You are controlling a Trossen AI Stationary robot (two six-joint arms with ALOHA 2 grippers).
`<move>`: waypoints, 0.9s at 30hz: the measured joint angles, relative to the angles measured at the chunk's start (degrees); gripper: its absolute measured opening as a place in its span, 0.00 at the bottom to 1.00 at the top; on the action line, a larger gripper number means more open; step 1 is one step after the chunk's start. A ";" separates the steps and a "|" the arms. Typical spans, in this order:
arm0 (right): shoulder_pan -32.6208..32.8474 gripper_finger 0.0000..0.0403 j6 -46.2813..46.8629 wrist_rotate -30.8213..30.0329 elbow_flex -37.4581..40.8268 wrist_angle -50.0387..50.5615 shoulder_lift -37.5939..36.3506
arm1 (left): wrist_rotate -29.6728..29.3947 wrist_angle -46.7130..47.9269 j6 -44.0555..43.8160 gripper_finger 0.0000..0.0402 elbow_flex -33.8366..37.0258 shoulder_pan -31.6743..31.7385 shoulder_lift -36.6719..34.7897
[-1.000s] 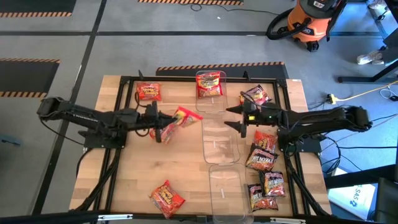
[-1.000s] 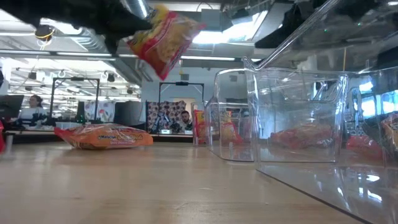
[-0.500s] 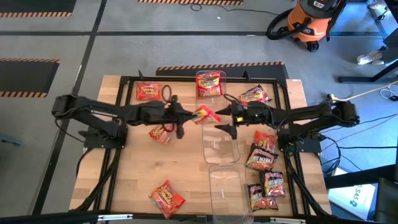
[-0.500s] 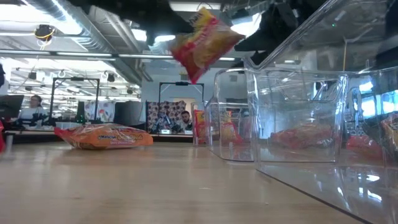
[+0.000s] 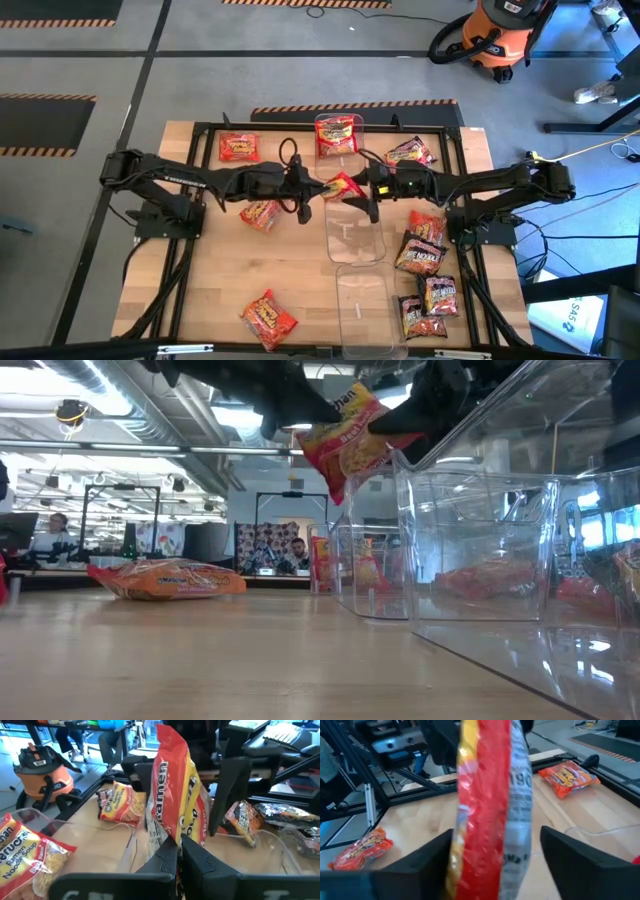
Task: Sort Maruchan noodles
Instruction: Put the red noodle pack into the top transparent bin
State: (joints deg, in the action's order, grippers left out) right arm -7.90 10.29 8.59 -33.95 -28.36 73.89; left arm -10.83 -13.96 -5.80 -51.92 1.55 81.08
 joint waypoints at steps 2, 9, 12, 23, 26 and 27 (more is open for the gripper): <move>0.00 0.57 -0.05 0.01 0.00 -0.36 0.00 | 0.00 -0.23 0.02 0.00 0.00 0.08 0.00; 0.04 0.29 -0.29 0.07 0.00 -0.64 0.00 | -0.15 -1.30 0.02 0.05 0.00 0.12 -0.01; 0.02 0.26 -1.10 0.05 0.00 -0.52 0.00 | -0.03 -1.27 0.02 0.09 0.00 0.10 -0.02; 0.02 0.27 -1.71 0.00 0.00 0.50 0.01 | 7.50 14.37 0.61 0.40 -7.36 2.47 -0.15; 0.02 0.26 -1.77 0.17 0.00 0.37 0.02 | 7.31 19.96 3.35 0.50 -11.01 3.10 -0.15; 0.02 0.26 -1.77 0.74 0.00 0.32 0.02 | 7.30 21.51 4.07 0.53 -12.13 3.36 -0.15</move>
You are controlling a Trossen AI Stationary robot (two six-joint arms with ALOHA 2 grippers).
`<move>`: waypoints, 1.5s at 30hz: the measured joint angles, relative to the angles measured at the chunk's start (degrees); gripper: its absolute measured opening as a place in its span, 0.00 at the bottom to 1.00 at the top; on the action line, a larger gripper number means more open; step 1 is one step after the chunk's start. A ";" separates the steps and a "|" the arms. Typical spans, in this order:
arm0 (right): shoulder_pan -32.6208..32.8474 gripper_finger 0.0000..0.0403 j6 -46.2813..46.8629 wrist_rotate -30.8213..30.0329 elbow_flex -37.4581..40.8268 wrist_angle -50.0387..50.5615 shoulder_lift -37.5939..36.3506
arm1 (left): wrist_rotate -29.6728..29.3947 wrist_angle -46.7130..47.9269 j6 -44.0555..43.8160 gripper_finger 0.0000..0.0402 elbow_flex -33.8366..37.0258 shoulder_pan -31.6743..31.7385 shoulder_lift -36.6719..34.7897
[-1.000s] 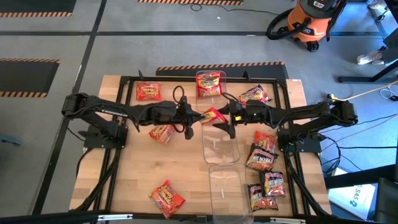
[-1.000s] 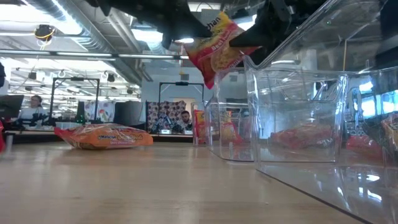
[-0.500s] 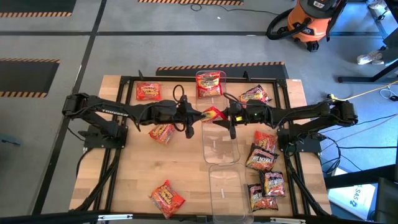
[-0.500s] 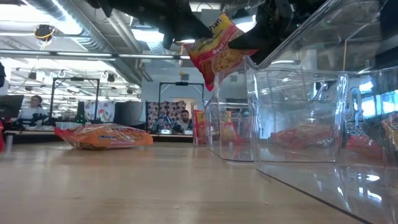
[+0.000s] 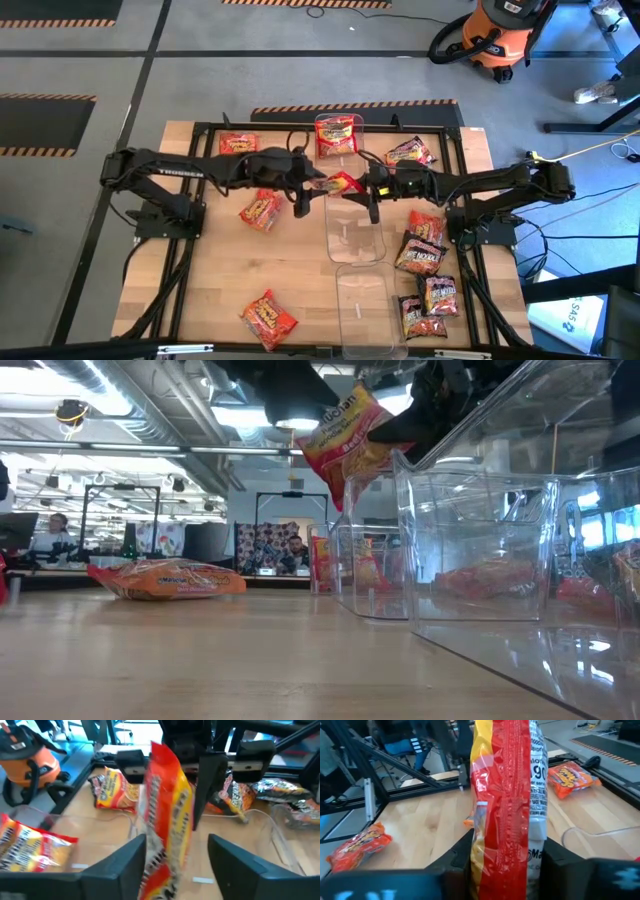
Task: Sort Maruchan noodles
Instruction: Put the red noodle pack into the top transparent bin
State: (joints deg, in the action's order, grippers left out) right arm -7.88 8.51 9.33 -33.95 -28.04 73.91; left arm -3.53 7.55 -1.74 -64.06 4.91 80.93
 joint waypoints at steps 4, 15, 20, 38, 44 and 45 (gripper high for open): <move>0.00 0.27 0.00 1.87 0.00 -0.73 0.00 | 0.08 4.39 1.02 0.62 -2.51 1.51 0.66; -0.02 0.27 -0.46 2.27 0.00 -1.94 0.00 | 12.61 4.57 0.85 0.65 -6.35 3.91 9.43; 0.02 0.27 -0.48 2.29 0.00 -1.91 0.00 | 13.36 6.32 2.08 0.62 -9.21 3.94 11.00; -0.15 0.54 -3.51 1.33 0.02 1.02 -3.53 | 14.02 8.15 3.10 0.15 -9.98 5.64 11.37; -0.50 0.68 -13.13 -4.80 0.02 13.14 -14.04 | 13.27 10.56 5.04 0.15 -12.68 8.91 11.37; -0.50 0.69 -14.94 -7.09 0.02 15.22 -15.95 | 13.06 10.90 5.45 0.15 -13.28 9.63 11.35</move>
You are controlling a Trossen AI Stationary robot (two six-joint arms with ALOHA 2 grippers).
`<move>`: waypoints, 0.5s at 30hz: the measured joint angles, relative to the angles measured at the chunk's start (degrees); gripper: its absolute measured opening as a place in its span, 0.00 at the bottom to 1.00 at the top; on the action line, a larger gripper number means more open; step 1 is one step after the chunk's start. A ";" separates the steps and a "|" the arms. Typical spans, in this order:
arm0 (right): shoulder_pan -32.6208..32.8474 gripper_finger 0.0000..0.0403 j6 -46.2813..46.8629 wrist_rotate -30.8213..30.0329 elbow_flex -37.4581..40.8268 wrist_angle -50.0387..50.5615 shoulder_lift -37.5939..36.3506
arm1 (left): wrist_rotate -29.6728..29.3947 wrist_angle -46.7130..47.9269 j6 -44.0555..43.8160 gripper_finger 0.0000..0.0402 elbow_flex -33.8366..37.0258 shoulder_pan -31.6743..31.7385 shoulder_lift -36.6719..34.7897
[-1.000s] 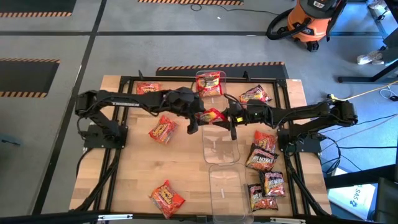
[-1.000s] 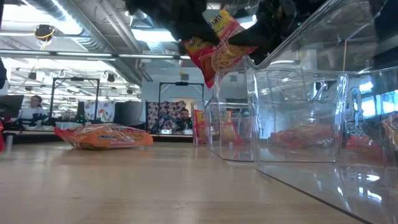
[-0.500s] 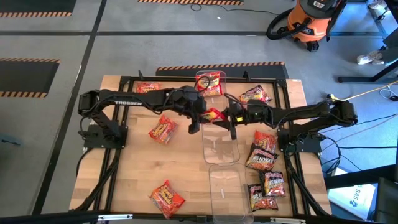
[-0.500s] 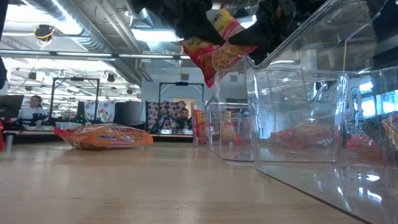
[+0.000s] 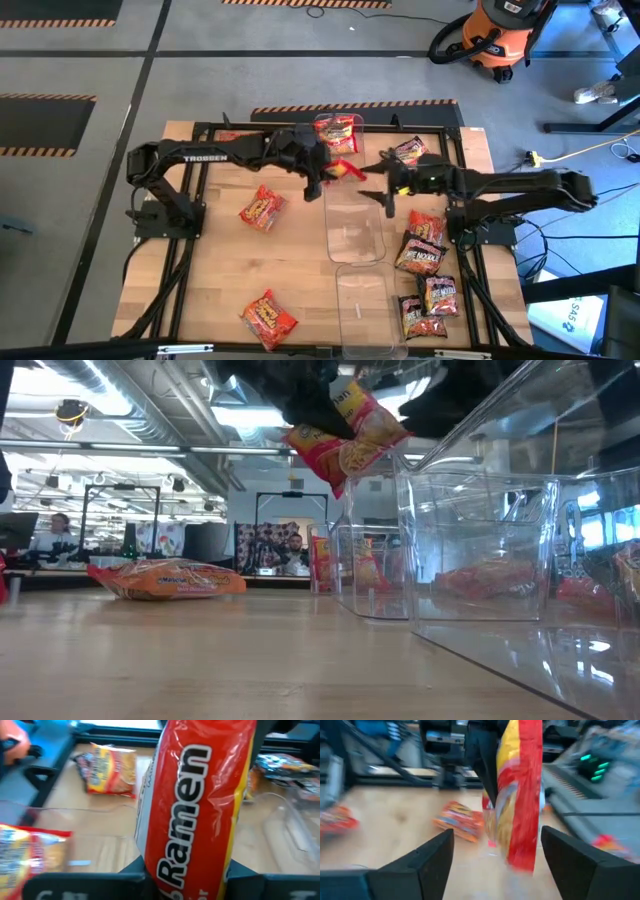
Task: Sort Maruchan noodles
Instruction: Put the red noodle pack into the top transparent bin
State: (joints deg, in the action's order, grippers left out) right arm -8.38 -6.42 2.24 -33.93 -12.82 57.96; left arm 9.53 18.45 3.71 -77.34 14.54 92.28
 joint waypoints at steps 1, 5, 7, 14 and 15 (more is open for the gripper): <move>0.00 0.70 -1.39 -2.07 0.00 2.04 -1.82 | -0.13 0.32 0.66 0.15 -0.76 0.85 0.01; -0.02 0.71 -2.85 -9.89 0.00 9.81 -7.29 | -0.27 3.38 3.64 0.14 -4.39 5.04 0.53; -0.02 0.70 -2.56 -12.12 -0.02 13.06 -8.93 | 0.32 5.12 4.56 0.14 -6.91 7.28 2.30; -0.02 0.68 2.57 -18.06 -0.02 22.96 -8.62 | 1.37 19.69 9.05 0.14 -22.10 13.32 13.68; 0.00 0.67 3.46 -18.70 0.00 24.54 -8.25 | 1.37 21.50 9.65 0.14 -24.48 13.82 15.72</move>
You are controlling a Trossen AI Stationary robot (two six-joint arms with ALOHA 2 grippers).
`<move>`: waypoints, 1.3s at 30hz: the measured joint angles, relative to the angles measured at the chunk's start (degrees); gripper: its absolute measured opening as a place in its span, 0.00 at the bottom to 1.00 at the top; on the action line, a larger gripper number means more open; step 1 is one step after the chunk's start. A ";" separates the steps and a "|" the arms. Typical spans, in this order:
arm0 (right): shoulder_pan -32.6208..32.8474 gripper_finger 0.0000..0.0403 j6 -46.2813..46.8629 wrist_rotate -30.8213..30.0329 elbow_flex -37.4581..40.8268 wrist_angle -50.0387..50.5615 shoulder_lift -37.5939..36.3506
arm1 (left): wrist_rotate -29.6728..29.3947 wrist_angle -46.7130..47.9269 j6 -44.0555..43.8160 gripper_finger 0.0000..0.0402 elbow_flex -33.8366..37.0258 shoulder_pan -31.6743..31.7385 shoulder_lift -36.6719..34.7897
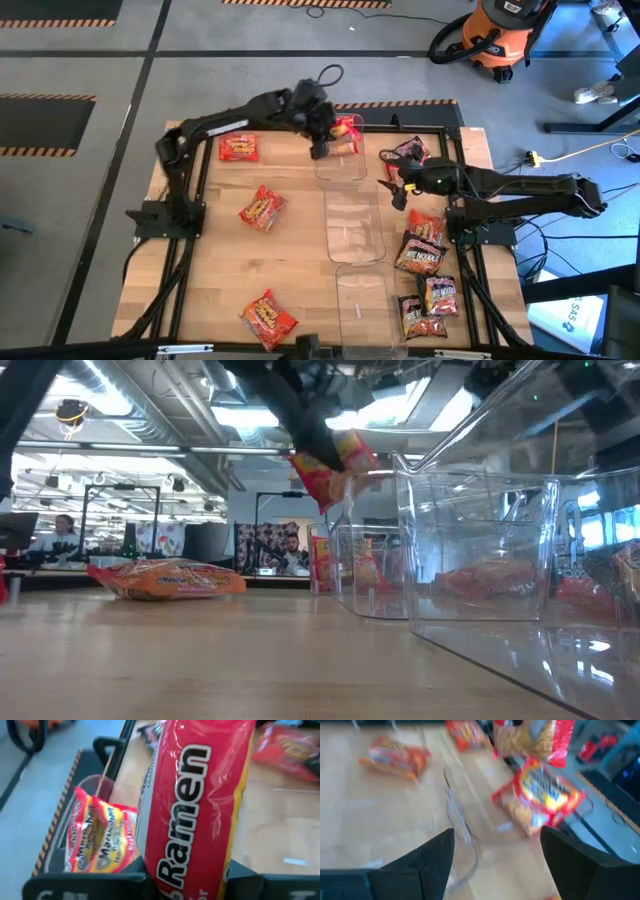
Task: Sort Maruchan noodles
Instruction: Put the red noodle pack into the top transparent bin
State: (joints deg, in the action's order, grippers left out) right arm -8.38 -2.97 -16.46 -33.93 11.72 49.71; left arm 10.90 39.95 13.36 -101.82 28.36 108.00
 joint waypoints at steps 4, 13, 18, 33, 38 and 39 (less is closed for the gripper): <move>0.07 0.67 4.04 -1.77 0.02 4.29 0.86 | 0.21 7.96 2.66 0.14 -9.10 1.14 7.32; 0.11 0.67 7.87 -3.16 0.07 9.46 1.95 | 0.21 12.30 5.29 0.14 -14.93 0.51 14.64; 0.11 0.67 7.87 -3.51 0.07 8.88 1.95 | -1.29 12.16 6.34 0.15 -14.91 -0.39 16.93; 0.11 0.67 7.87 -3.48 0.07 9.03 1.95 | -3.54 11.57 6.34 0.15 -14.84 -0.39 23.40; 0.11 0.67 7.87 -3.48 0.07 8.99 1.95 | -5.75 9.78 6.73 0.16 -14.58 -0.39 23.31; 0.11 0.67 7.87 -3.48 0.07 8.99 1.95 | -5.73 9.74 6.78 0.16 -14.54 -0.35 23.31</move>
State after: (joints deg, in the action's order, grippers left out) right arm -8.27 4.91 -19.94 -33.87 20.71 51.66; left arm 5.17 49.69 20.14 -116.36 28.01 131.31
